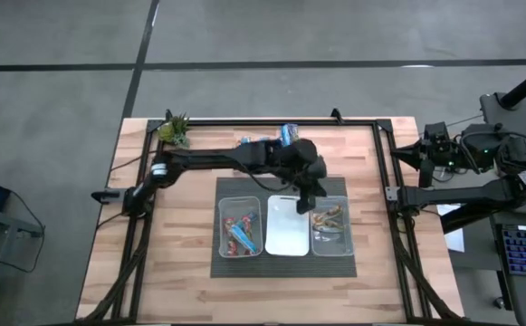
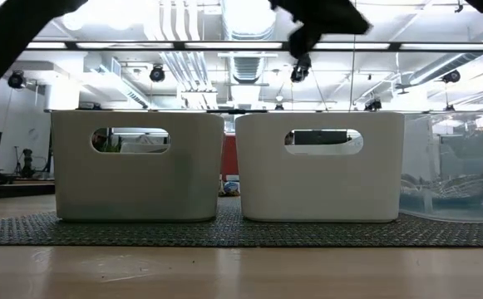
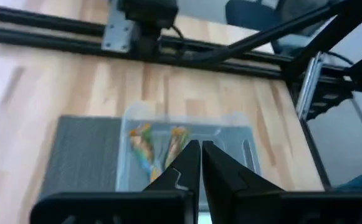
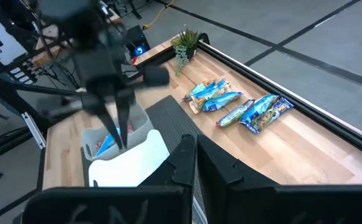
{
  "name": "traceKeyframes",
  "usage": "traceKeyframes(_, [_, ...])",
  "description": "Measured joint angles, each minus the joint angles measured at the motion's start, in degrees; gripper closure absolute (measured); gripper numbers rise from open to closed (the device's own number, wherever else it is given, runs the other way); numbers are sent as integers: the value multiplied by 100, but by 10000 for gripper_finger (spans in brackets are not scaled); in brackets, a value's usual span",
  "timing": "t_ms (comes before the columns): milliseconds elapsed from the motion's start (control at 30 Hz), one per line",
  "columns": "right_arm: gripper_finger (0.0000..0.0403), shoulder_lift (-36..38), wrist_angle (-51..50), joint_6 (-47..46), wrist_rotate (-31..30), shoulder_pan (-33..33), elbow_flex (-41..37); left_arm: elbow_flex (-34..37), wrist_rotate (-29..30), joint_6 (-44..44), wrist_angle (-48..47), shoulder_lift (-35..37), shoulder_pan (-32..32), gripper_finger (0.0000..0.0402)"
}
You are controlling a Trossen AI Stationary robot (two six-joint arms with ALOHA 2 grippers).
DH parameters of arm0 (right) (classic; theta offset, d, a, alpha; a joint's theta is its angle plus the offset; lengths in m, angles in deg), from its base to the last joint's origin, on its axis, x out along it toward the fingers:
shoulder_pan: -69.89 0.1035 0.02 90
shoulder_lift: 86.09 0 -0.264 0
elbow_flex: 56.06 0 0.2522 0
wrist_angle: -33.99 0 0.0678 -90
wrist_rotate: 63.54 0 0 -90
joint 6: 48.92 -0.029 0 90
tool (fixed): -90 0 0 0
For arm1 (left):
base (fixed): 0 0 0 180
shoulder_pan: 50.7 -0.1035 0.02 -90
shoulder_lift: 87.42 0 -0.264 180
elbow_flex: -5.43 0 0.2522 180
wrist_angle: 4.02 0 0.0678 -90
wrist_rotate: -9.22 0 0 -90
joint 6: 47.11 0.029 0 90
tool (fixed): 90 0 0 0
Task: Pick and place Granola Bars by type
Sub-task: Put the blue granola bar into the white bin
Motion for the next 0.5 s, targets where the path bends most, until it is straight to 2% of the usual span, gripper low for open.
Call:
traceKeyframes(233, [394, -9, 0, 11, 2, 0, -8, -1, 479, 154, -98, 736, 9, 401])
traceKeyframes(500, [394, -9, 2, 22, 2, -2, -17, 7, 639, 329, -187, 1587, 9, 401])
